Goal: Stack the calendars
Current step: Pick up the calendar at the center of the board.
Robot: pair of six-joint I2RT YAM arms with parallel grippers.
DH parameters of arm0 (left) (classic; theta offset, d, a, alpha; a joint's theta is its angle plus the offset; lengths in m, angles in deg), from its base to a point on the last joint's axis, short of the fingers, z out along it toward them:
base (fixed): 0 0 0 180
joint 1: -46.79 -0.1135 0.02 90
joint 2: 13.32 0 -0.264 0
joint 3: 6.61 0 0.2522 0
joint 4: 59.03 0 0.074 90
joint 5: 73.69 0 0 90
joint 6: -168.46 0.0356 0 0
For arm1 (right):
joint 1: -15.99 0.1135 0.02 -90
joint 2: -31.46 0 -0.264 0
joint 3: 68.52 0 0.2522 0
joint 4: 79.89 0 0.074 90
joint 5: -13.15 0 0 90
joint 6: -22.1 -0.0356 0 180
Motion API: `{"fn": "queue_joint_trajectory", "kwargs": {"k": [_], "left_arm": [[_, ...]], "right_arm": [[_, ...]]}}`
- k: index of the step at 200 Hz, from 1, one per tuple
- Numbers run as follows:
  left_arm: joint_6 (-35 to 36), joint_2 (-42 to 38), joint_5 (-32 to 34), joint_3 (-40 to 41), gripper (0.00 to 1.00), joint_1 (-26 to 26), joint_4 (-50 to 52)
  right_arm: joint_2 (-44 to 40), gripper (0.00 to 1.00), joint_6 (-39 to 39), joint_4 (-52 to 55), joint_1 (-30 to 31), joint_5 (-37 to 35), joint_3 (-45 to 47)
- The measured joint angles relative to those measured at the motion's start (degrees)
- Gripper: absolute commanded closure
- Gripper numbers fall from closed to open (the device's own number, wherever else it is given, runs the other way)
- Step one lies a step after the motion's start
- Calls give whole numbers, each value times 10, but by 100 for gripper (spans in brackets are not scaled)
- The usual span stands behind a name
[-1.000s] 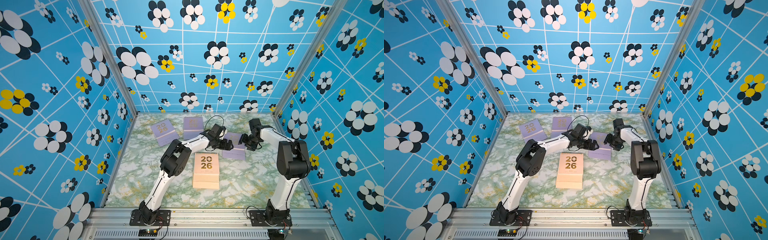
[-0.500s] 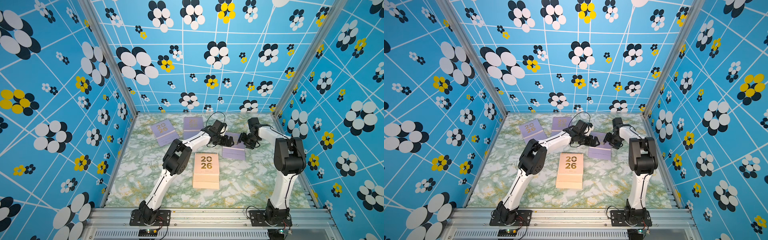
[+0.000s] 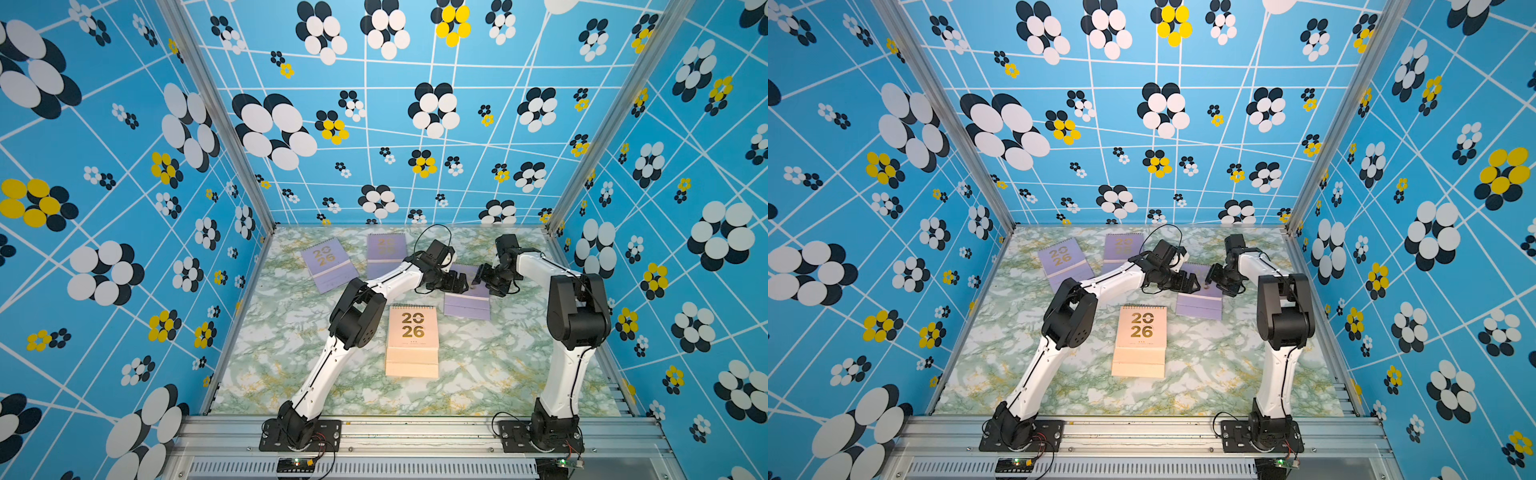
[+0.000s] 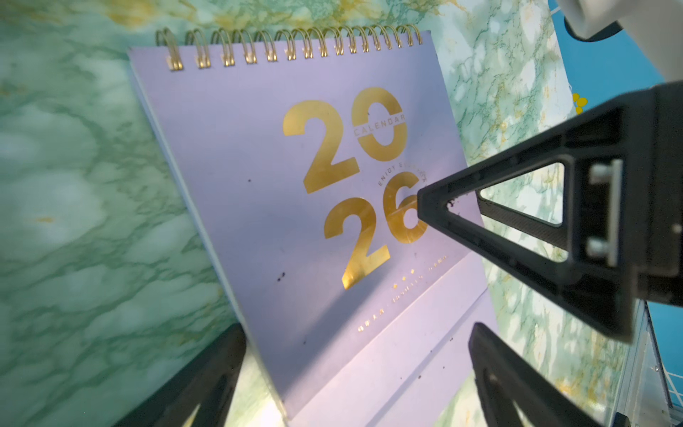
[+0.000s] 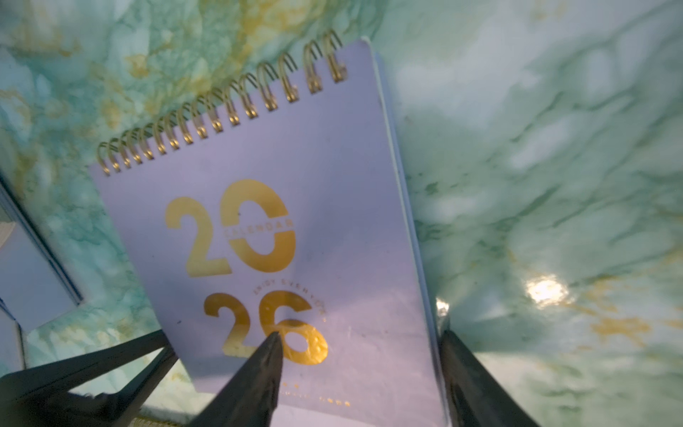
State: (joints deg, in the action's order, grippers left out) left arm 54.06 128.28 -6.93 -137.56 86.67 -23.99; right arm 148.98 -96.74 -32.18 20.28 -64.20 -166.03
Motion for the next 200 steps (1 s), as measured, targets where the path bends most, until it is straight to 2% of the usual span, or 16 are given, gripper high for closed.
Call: {"fn": "queue_joint_trajectory", "kwargs": {"k": [47,96,146,200], "left_arm": [[0,0,-7,0,5,-9,0],[0,0,-20,3,4,-19,-7],[0,-4,-38,21,5,-32,-35],[0,-11,-46,38,5,-36,-50]], "right_arm": [[-5,33,2,-24,0,24,14],[-47,35,1,-49,0,57,62],[-86,37,-8,-78,0,82,74],[-94,42,-20,-97,0,89,99]]}}
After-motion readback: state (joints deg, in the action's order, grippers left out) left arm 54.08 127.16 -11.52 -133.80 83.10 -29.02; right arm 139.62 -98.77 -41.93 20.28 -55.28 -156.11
